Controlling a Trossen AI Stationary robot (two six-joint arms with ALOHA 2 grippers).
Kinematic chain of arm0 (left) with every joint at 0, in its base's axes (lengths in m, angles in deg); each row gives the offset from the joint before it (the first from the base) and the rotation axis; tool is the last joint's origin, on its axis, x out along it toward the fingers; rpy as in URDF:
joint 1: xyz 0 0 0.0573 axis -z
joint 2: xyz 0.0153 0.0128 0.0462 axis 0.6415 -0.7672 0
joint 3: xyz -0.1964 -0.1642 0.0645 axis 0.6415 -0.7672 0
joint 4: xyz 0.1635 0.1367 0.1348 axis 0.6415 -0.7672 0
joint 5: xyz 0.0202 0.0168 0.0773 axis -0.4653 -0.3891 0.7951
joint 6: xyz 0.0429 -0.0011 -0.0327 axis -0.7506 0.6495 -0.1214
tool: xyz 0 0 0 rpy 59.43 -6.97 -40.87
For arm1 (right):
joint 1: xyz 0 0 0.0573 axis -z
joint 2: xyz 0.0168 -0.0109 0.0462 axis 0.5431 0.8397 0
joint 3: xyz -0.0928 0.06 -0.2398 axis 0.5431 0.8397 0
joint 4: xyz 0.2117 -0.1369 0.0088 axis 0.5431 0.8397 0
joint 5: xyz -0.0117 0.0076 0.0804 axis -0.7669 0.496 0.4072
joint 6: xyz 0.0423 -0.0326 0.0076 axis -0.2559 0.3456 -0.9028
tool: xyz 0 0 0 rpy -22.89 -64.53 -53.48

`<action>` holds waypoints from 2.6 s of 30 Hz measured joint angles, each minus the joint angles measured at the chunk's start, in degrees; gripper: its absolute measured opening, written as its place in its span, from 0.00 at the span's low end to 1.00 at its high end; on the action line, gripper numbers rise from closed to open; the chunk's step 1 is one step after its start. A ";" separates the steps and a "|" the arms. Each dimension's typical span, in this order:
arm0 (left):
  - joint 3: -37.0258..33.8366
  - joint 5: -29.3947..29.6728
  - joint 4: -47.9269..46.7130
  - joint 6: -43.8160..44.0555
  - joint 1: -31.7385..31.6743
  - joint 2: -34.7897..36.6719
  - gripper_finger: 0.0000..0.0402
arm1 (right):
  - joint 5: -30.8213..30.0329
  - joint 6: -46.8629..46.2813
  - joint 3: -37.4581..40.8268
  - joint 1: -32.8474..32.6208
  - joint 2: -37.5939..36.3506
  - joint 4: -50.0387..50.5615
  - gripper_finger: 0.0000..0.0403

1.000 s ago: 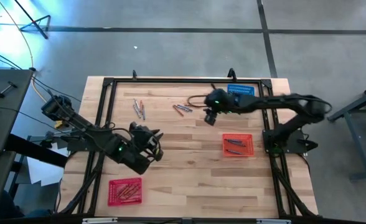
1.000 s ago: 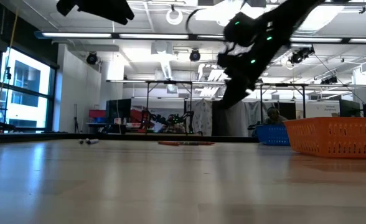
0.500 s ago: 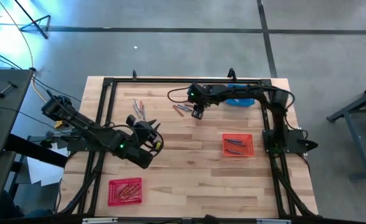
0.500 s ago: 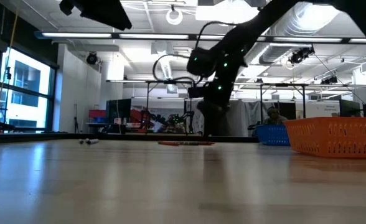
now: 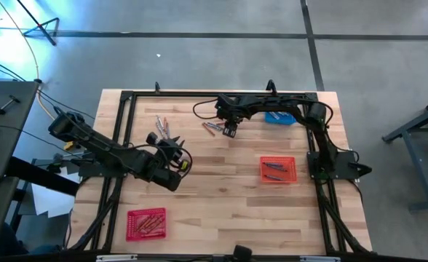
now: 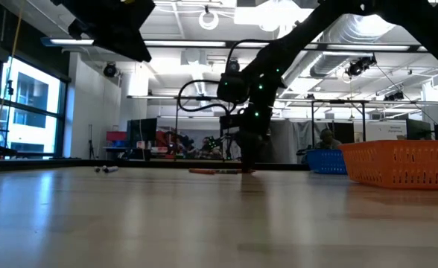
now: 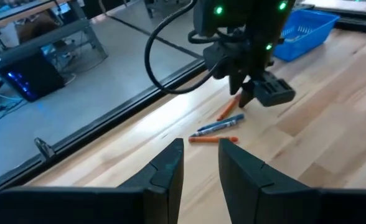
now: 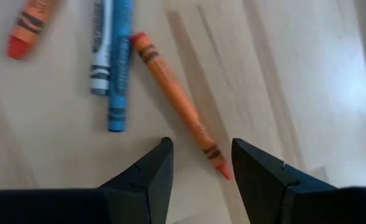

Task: Sort crayons
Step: Put the orange crayon into the red bin

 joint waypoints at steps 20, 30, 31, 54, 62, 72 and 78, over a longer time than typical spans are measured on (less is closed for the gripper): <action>-0.06 -0.12 0.80 0.01 -1.42 -0.02 0.21 | 4.23 0.28 0.00 0.00 0.00 1.37 0.09; -0.04 -0.69 2.20 0.00 -1.33 -0.02 0.21 | 4.05 -0.15 -0.02 -0.02 -0.48 2.48 0.00; -0.04 -0.74 2.20 -0.02 -1.33 -0.02 0.21 | 3.97 -0.14 -0.01 -0.02 -0.58 3.16 0.00; 0.00 -0.58 3.60 -0.02 -1.33 -0.02 0.21 | 6.63 1.97 0.09 0.00 -3.78 -0.92 0.00; 0.00 -0.86 3.60 -0.05 -1.33 -0.02 0.21 | 9.68 5.22 0.09 0.31 -3.39 -1.74 0.01; 0.00 -1.02 3.62 -0.22 -1.33 -0.02 0.21 | 8.55 4.52 0.09 2.40 0.07 -0.03 0.25; 0.00 -0.99 3.64 -1.10 -1.35 -0.02 0.21 | 8.58 6.28 0.08 2.37 0.55 -1.92 0.37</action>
